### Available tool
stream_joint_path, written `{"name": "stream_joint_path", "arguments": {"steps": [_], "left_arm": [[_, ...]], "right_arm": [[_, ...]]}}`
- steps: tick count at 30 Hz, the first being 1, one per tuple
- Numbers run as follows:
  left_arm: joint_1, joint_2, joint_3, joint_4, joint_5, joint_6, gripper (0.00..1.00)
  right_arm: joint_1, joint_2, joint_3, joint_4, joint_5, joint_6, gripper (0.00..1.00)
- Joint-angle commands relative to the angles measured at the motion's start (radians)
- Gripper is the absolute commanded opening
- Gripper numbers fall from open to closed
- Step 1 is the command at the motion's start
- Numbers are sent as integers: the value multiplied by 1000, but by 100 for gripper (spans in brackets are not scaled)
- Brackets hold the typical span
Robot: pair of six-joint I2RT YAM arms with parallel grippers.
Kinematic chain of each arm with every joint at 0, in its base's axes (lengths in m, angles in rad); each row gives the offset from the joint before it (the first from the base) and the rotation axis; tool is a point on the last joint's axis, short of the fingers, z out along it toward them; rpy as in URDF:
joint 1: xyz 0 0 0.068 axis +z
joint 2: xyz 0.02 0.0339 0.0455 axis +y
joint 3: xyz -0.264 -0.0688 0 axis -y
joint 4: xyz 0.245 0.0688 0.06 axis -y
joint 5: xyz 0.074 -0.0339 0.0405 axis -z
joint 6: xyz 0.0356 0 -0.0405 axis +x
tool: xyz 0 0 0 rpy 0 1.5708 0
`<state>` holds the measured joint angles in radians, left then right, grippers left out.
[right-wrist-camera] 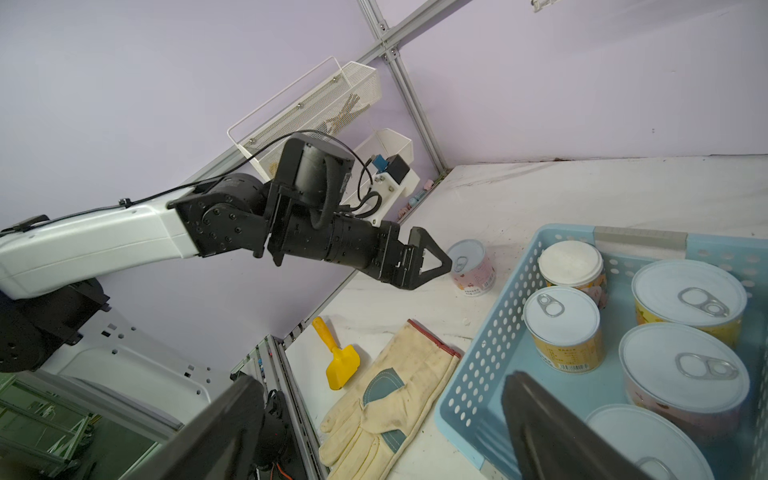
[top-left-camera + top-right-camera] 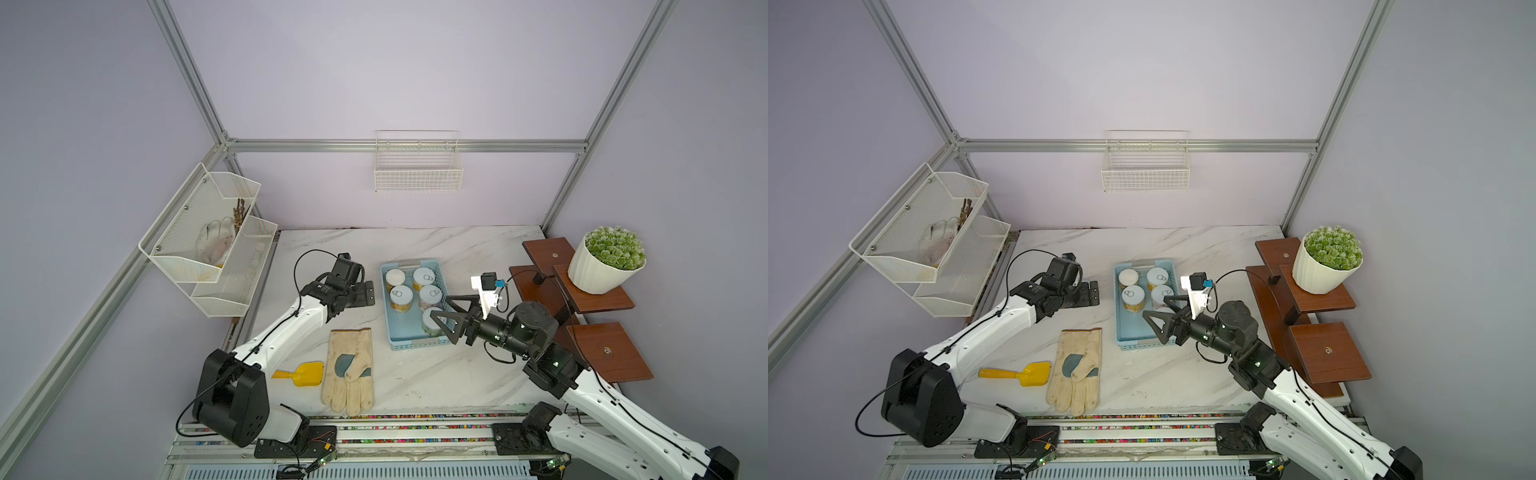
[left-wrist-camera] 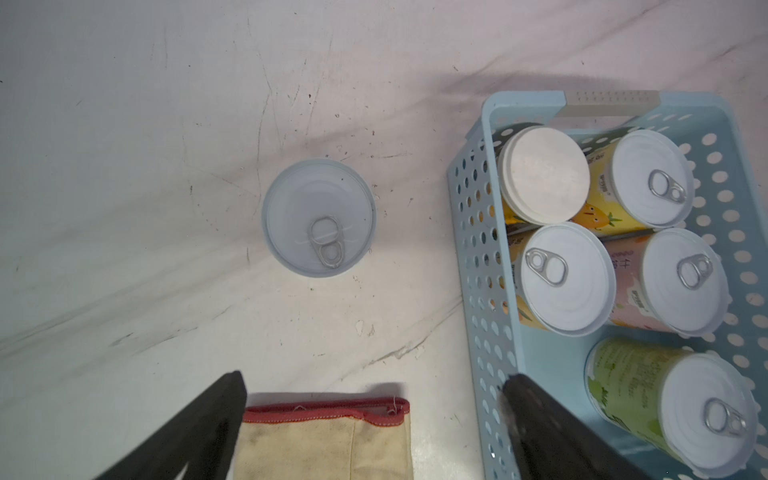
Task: Put the canned food in the basket
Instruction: Pick up the canned food from the center of the board.
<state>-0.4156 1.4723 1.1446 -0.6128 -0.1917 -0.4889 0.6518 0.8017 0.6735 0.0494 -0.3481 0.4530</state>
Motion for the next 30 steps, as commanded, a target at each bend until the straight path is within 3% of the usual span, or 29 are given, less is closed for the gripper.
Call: {"name": "stream_joint_path", "arguments": {"steps": [1, 14, 17, 30], "left_arm": [[18, 62, 103, -101, -35, 24, 100], [102, 296, 323, -213, 47, 81, 100], [121, 331, 344, -212, 95, 90, 100], [146, 419, 383, -218, 107, 111, 100]], "right_arm": [[-4, 1, 10, -26, 7, -18, 95], [-4, 2, 15, -62, 6, -30, 95], [-4, 1, 21, -67, 12, -37, 95], [-4, 25, 43, -120, 24, -50, 94]]}}
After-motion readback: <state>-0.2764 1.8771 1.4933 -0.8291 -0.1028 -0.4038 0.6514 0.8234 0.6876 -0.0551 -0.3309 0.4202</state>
